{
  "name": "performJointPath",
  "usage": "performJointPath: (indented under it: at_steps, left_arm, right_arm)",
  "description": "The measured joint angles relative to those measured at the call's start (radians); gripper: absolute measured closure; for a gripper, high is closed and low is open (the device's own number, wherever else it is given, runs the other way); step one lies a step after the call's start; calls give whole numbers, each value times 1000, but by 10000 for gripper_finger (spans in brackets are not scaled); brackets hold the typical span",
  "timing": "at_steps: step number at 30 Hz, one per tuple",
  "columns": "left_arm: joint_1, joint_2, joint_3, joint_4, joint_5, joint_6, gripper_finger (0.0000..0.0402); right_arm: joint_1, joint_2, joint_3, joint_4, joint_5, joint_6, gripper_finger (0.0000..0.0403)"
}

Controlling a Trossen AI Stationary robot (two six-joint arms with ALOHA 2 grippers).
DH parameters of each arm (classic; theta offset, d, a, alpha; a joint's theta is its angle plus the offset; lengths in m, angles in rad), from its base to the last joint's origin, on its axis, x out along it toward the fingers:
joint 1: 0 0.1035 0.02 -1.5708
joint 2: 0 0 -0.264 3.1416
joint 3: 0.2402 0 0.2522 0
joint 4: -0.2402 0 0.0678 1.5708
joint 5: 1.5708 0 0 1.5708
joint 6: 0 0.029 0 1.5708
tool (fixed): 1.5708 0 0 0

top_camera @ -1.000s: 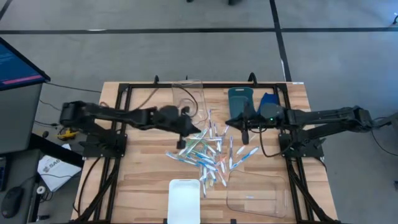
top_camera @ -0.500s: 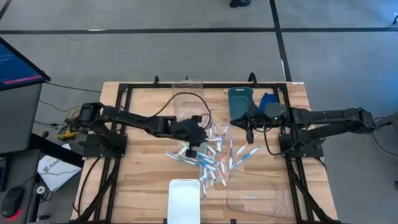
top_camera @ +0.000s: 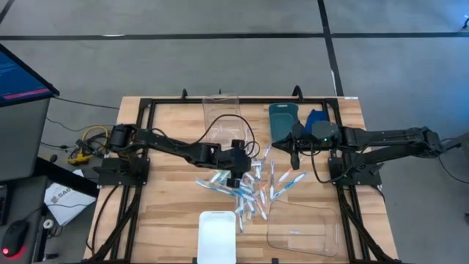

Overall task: Pick & Place Toothbrushes
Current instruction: Put the purple toothbrush into the green bin

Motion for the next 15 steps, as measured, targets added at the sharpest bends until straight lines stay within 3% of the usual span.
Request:
performJointPath:
  at_steps: [15]
  left_arm:
    - [29,82,38,-8,50,-63,219]
  right_arm:
    - [-16,0,0,0,9,-8,403]
